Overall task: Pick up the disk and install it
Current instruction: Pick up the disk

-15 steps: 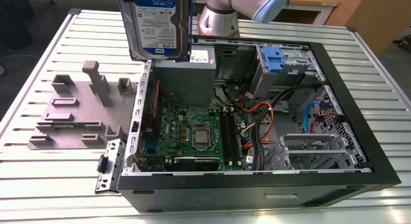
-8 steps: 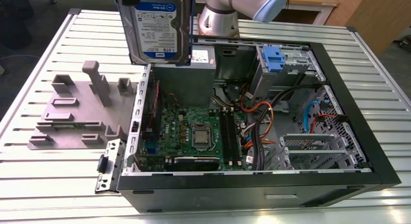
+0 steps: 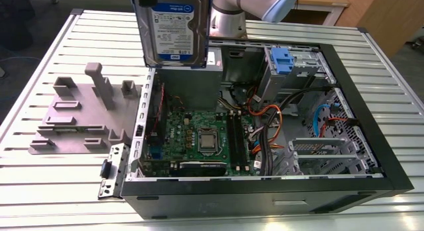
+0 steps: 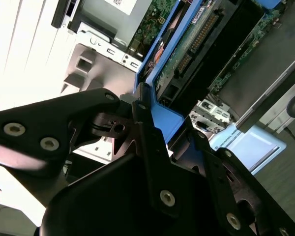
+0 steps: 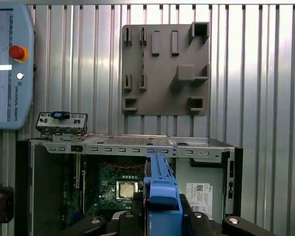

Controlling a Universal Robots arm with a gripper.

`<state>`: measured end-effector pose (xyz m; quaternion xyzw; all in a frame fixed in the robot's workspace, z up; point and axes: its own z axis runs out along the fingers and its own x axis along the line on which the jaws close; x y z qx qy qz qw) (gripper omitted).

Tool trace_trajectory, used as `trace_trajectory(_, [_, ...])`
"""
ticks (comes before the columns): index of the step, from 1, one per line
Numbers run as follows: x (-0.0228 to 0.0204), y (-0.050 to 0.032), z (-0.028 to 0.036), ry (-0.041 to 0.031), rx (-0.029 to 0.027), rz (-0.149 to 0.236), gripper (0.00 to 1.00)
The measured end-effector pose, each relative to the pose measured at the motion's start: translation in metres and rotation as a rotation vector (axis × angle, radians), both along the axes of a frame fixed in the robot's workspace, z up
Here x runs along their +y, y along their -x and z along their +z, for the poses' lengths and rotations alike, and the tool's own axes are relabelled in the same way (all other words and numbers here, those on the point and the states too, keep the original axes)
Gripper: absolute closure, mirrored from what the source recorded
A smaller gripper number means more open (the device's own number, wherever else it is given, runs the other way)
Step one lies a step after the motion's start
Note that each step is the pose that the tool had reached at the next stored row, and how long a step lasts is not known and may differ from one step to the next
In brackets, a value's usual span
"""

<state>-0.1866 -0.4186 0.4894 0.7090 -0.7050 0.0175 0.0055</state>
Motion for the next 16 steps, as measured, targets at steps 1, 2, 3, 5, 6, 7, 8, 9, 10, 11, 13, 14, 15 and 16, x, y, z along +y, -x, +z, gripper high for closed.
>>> trace_trajectory(1, [0.0, -0.0022, 0.0, -0.0001, -0.0001, 0.0, 0.64])
trace_trajectory(2, [0.0, -0.0042, 0.0, 0.0, 0.0, 0.0, 0.64])
trace_trajectory(3, [0.0, -0.0062, 0.0, 0.0, 0.0, 0.0, 0.64])
trace_trajectory(5, [0.0, -0.0098, -0.0001, 0.0, 0.0, 0.0, 0.64])
trace_trajectory(6, [0.0, -0.0116, -0.0001, 0.0, 0.0, 0.0, 0.64])
trace_trajectory(7, [0.0, -0.0135, -0.0001, 0.0, 0.0, 0.0, 0.64])
trace_trajectory(8, [0.0, -0.0151, -0.0001, 0.0, 0.0, 0.0, 0.64])
trace_trajectory(9, [0.0, -0.0166, -0.0001, 0.0, 0.0, 0.0, 0.64])
trace_trajectory(10, [0.0, -0.018, -0.0001, 0.0, 0.0, 0.0, 0.64])
trace_trajectory(11, [0.0, -0.0195, -0.0001, 0.0, 0.0, 0.0, 0.64])
trace_trajectory(13, [0.0, -0.0219, -0.0001, -0.0001, 0.0, 0.0, 0.64])
trace_trajectory(14, [-0.0001, -0.0223, -0.0001, 0.0, 0.0, 0.0, 0.64])
trace_trajectory(15, [-0.0001, -0.0223, -0.0001, 0.0, 0.0, 0.0, 0.64])
trace_trajectory(16, [-0.0001, -0.0223, -0.0001, -0.0001, 0.0, 0.0, 0.64])
